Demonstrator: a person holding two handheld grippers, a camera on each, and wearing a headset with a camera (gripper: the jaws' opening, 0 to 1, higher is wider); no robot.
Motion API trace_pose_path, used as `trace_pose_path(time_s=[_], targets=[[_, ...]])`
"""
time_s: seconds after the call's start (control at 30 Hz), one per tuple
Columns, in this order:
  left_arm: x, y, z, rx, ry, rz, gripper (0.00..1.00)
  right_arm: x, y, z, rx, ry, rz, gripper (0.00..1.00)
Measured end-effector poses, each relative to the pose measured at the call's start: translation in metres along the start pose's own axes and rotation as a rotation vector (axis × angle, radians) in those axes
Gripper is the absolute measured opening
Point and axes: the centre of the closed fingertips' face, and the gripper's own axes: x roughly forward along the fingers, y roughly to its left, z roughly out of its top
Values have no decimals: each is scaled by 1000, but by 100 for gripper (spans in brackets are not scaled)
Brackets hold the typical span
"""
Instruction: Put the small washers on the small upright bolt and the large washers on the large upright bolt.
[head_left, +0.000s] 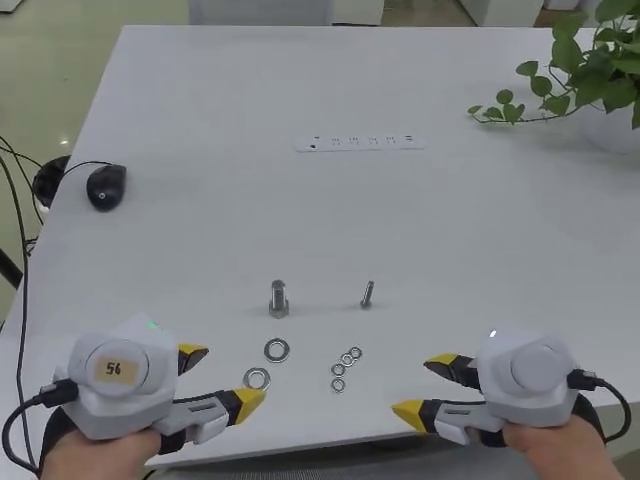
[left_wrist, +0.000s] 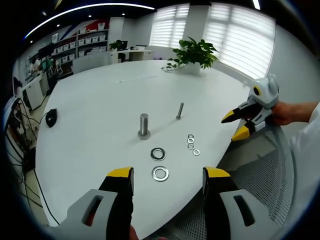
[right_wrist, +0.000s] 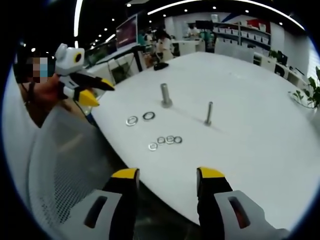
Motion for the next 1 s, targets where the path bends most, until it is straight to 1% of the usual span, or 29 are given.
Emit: trace_pose_path(time_s=[0.13, 0.2, 0.33, 0.37, 0.43, 0.47, 0.53, 0.6, 0.8, 1.0], targets=[[0, 2, 1, -4, -2, 4, 55, 9, -4, 0, -37, 28, 8, 42], [0, 2, 2, -4, -5, 6, 55, 15, -8, 1, -66, 54, 11, 38], [-1, 3, 2, -6, -6, 11, 55, 31, -13, 11, -122, 77, 41, 31], [-1, 3, 2, -7, -6, 12, 55, 36, -14, 16, -153, 81, 51, 30], [-2, 2, 2, -7, -6, 13, 55, 42, -15, 21, -209, 99, 66, 28], [-2, 2, 2, -8, -5, 14, 55, 48, -14, 24, -255, 110, 84, 27], [-2, 2, 1, -10, -6, 17, 55, 56, -12, 29, -320, 123, 105, 25], [-3, 3, 1, -12, -7, 21, 55, 64, -8, 30, -364, 145, 135, 24], [-8, 5, -1, -24, -12, 36, 55, 81, -5, 26, -502, 218, 181, 19], [-11, 6, -3, -35, -13, 46, 54, 91, -2, 23, -562, 251, 225, 17]])
